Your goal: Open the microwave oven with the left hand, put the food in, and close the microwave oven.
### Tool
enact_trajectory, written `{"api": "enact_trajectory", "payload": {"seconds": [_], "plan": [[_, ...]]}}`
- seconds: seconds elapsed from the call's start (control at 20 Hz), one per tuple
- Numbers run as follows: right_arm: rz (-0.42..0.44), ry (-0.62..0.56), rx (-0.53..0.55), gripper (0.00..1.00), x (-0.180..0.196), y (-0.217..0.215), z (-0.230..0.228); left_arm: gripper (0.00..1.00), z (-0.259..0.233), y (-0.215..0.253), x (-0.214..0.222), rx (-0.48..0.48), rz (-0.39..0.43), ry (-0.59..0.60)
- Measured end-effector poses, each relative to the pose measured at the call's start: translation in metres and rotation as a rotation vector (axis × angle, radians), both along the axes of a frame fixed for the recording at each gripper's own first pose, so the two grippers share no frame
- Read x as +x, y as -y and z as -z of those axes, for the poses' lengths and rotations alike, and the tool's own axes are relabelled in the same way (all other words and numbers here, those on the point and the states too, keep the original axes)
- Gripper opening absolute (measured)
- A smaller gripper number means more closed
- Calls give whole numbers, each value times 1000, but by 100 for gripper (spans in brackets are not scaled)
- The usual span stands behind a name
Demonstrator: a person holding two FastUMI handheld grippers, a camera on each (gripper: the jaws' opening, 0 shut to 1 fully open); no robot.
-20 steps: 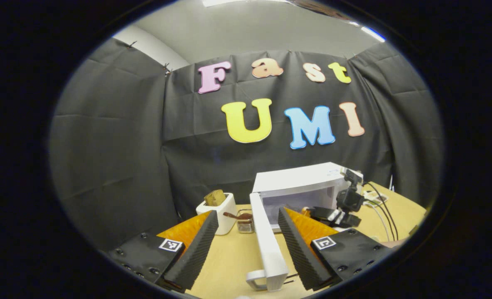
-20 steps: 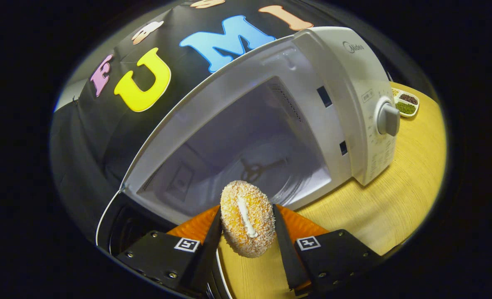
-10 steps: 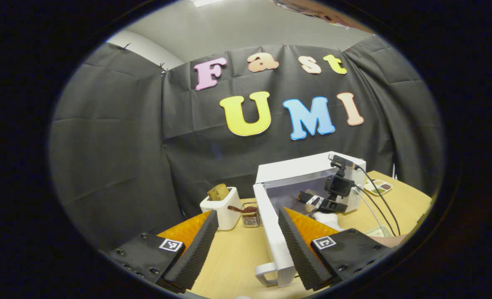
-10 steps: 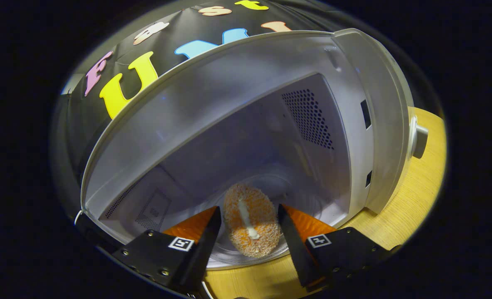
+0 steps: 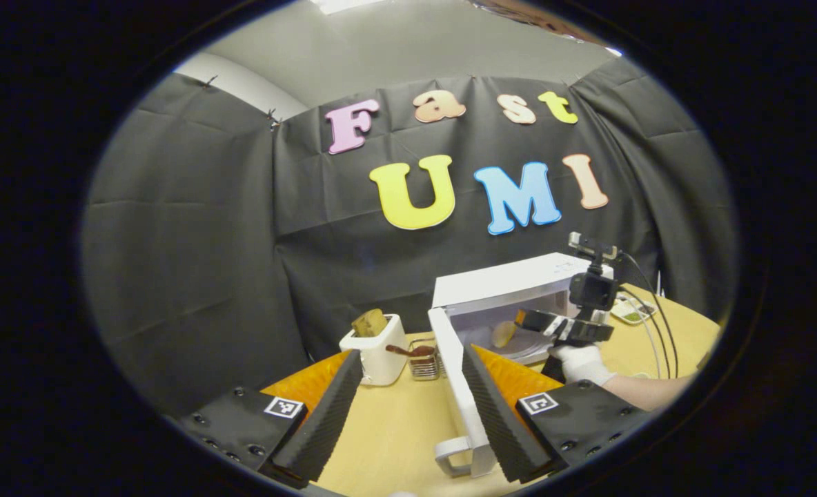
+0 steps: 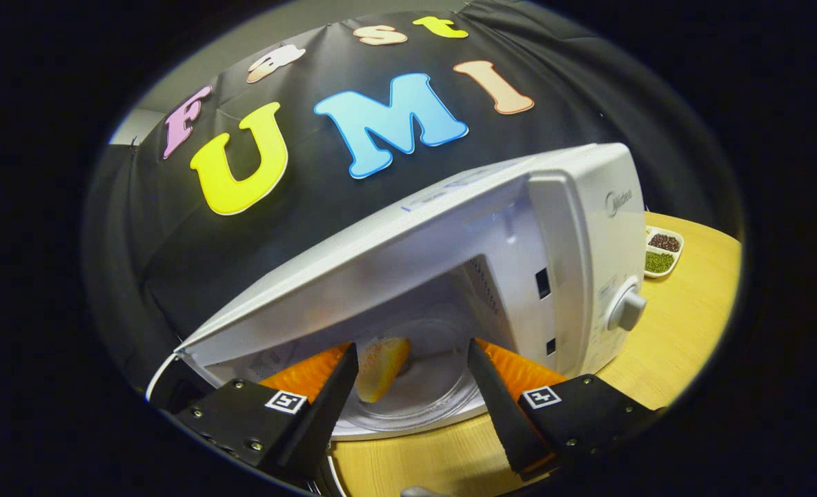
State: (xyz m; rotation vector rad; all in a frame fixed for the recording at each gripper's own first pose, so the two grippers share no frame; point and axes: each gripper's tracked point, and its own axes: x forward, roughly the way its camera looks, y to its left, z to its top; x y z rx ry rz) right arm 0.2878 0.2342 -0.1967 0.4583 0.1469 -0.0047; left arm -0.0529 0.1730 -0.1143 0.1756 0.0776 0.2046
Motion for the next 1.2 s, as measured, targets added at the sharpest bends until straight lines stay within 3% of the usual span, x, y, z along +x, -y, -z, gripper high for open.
{"api": "enact_trajectory", "payload": {"seconds": [0.35, 0.5, 0.6, 0.85, 1.2], "plan": [[-88, 110, -175, 97, -97, 43, -67, 99, 30, -40, -36, 14, -73, -27], [-127, 167, -364, 98, -146, 65, -89, 98, 55, -59, -49, 21, -96, -36], [-160, 216, -432, 97, -175, 74, -106, 100, 77, -70, -58, 52, -112, -66], [-210, 180, -415, 98, -230, 93, -123, 98, 120, -63, -58, 1, -118, -107], [-242, 184, -455, 98, -251, 109, -147, 94, 160, -23, -46, -80, -92, -153]]}}
